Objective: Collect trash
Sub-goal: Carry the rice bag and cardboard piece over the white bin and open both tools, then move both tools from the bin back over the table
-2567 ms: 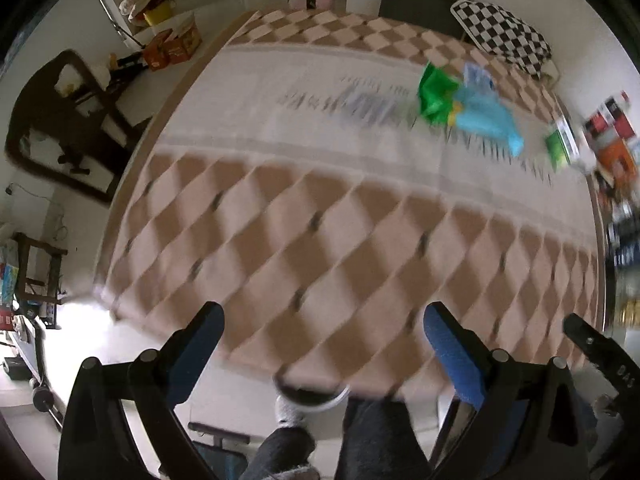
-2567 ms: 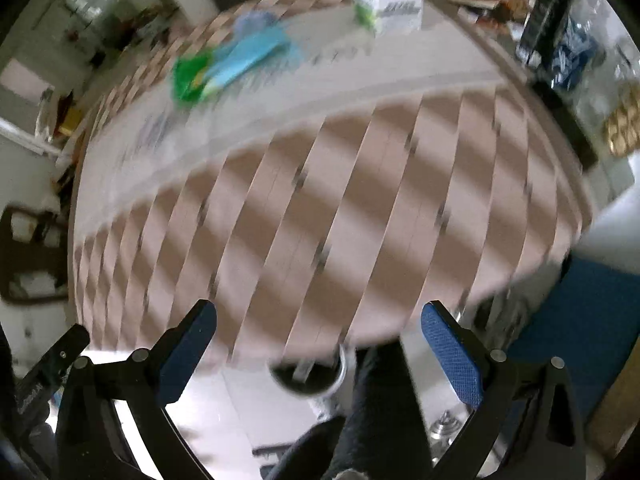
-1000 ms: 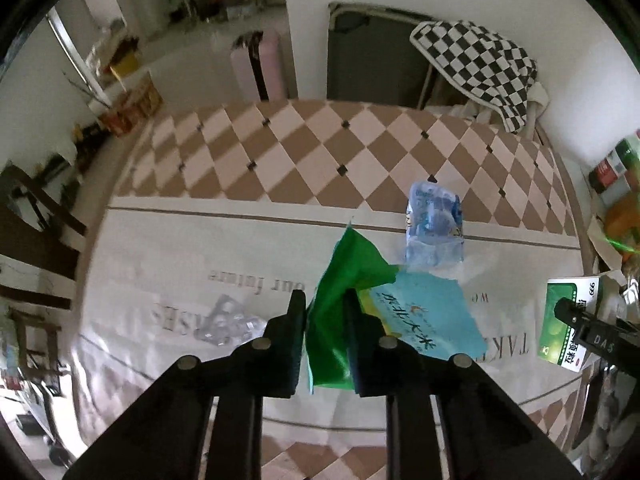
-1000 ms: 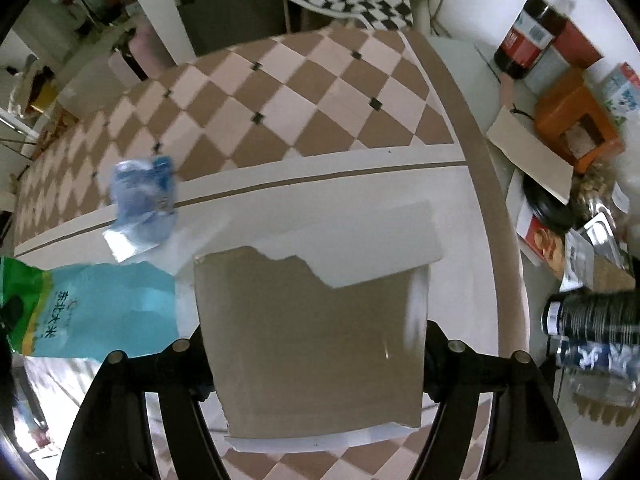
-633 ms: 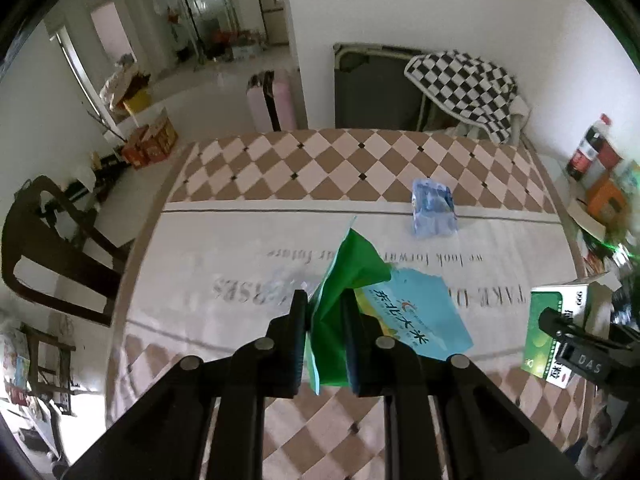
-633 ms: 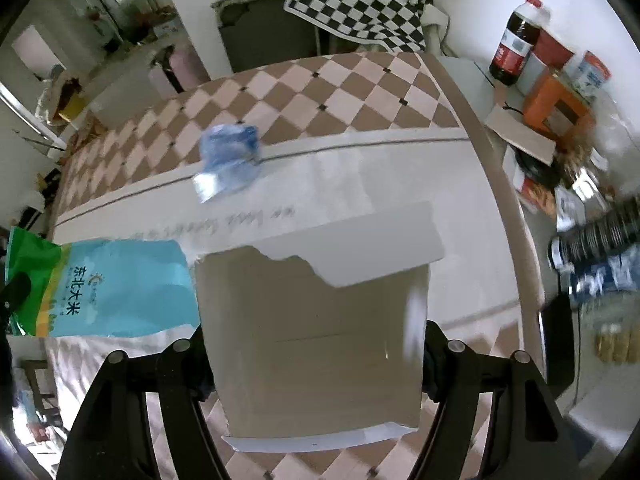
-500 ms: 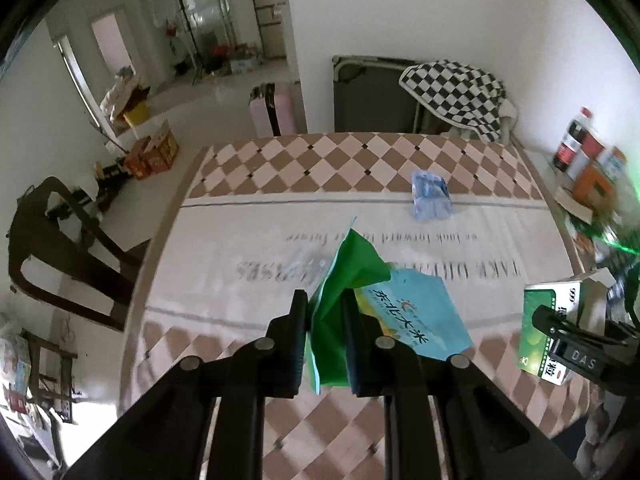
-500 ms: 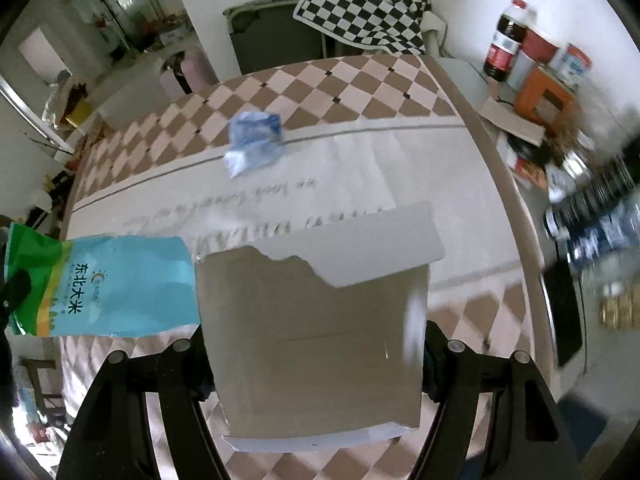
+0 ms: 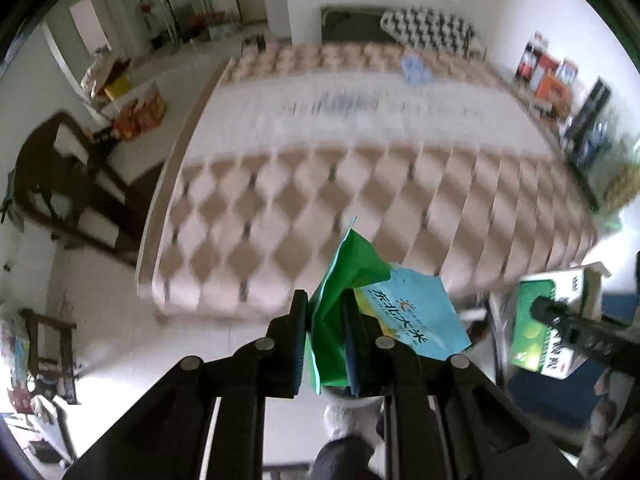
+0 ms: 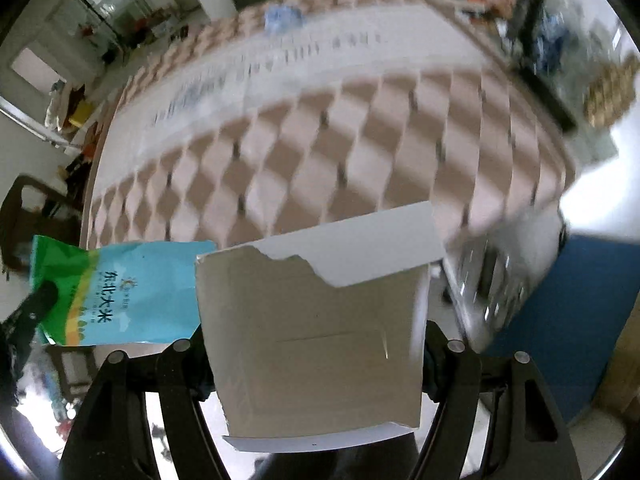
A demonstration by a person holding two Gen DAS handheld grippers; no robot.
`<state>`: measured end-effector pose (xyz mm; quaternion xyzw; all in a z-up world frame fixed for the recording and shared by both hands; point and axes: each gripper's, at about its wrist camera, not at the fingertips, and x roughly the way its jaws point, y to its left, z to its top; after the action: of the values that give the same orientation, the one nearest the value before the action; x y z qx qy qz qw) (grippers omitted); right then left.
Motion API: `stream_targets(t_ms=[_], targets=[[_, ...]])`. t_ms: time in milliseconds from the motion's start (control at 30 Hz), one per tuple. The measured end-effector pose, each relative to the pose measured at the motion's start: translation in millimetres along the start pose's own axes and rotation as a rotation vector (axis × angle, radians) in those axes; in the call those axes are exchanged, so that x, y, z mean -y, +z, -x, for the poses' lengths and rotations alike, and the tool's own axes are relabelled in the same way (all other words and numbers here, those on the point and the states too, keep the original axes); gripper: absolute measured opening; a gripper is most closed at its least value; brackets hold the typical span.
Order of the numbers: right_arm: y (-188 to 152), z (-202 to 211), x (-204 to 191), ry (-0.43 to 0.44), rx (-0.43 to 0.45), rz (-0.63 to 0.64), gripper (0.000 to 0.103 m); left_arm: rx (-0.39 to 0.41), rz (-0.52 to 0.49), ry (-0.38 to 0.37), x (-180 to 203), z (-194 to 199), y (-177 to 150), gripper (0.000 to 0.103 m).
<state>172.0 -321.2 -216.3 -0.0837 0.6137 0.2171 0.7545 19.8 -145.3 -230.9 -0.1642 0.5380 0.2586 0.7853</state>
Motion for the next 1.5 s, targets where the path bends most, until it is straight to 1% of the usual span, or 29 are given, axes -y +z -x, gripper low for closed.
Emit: stream_targets(t_ms=[33,67,133,200,267,367,400,467,500,633,667,700,733,833,867,900,933,967,1000,1033,1067,1100,1167,1267,1300,1367,1400,1467,1500], targets=[[-17,-4,2,0.000,-0.018,0.001,0.075,-0.024,0.005,0.008,-5,-4,-16,0.013],[-36,-12,4,-0.002,-0.045,0.006,0.075,-0.065,0.012,0.015,-9,-14,-33,0.013],[-61,-26,10,-0.006,-0.085,0.006,0.075,-0.119,0.030,0.029,-13,-32,-53,0.013],[-87,-53,19,-0.011,-0.147,-0.006,0.075,-0.184,0.060,0.040,-15,-65,-76,0.013],[-101,-79,27,-0.016,-0.187,-0.015,0.075,-0.216,0.084,0.046,-14,-95,-90,0.014],[-123,-141,42,-0.023,-0.242,-0.028,0.075,-0.277,0.125,0.042,-8,-162,-106,0.014],[-125,-159,45,-0.023,-0.257,-0.031,0.075,-0.300,0.138,0.043,-5,-196,-111,0.014],[-132,-200,50,-0.021,-0.280,-0.037,0.075,-0.333,0.148,0.037,-1,-239,-120,0.015],[-135,-229,54,-0.016,-0.299,-0.042,0.075,-0.362,0.162,0.021,1,-269,-126,0.015],[-145,-320,60,0.003,-0.342,-0.046,0.075,-0.444,0.186,-0.011,7,-365,-150,0.018],[-146,-339,59,0.005,-0.348,-0.042,0.075,-0.471,0.192,-0.038,9,-389,-156,0.019],[-151,-365,61,0.009,-0.356,-0.041,0.075,-0.488,0.193,-0.057,10,-400,-161,0.020],[-154,-383,62,0.018,-0.366,-0.045,0.075,-0.517,0.198,-0.079,12,-421,-168,0.020],[-163,-433,64,0.042,-0.398,-0.068,0.076,-0.562,0.204,-0.117,11,-447,-183,0.022],[-164,-449,63,0.051,-0.409,-0.071,0.076,-0.576,0.204,-0.125,11,-452,-187,0.030],[-167,-462,63,0.058,-0.419,-0.076,0.077,-0.581,0.199,-0.123,11,-457,-192,0.043],[-170,-473,63,0.065,-0.428,-0.082,0.078,-0.576,0.202,-0.120,4,-455,-193,0.053],[-173,-484,62,0.080,-0.440,-0.086,0.080,-0.571,0.206,-0.120,1,-455,-194,0.076],[-175,-493,60,0.092,-0.455,-0.089,0.082,-0.567,0.214,-0.114,-2,-453,-197,0.090],[-177,-498,60,0.112,-0.469,-0.095,0.083,-0.565,0.219,-0.106,-6,-450,-198,0.094],[-181,-505,58,0.140,-0.488,-0.100,0.089,-0.567,0.221,-0.104,-11,-448,-201,0.097],[-184,-510,57,0.155,-0.500,-0.101,0.102,-0.572,0.221,-0.092,-14,-444,-203,0.098],[-188,-511,53,0.179,-0.502,-0.096,0.103,-0.566,0.217,-0.071,-23,-442,-205,0.098],[-195,-503,44,0.145,-0.491,-0.046,0.103,-0.533,0.207,-0.034,-32,-424,-205,0.098],[-197,-500,41,0.118,-0.488,-0.015,0.103,-0.524,0.201,-0.024,-33,-422,-206,0.098],[-198,-492,36,0.061,-0.481,0.035,0.103,-0.502,0.170,0.032,-31,-412,-205,0.098],[-198,-486,34,0.010,-0.472,0.075,0.103,-0.496,0.158,0.040,-32,-409,-204,0.098],[-198,-480,28,-0.052,-0.455,0.120,0.103,-0.496,0.138,0.041,-28,-402,-203,0.098],[-199,-475,25,-0.098,-0.441,0.148,0.103,-0.494,0.126,0.047,-26,-398,-202,0.098]])
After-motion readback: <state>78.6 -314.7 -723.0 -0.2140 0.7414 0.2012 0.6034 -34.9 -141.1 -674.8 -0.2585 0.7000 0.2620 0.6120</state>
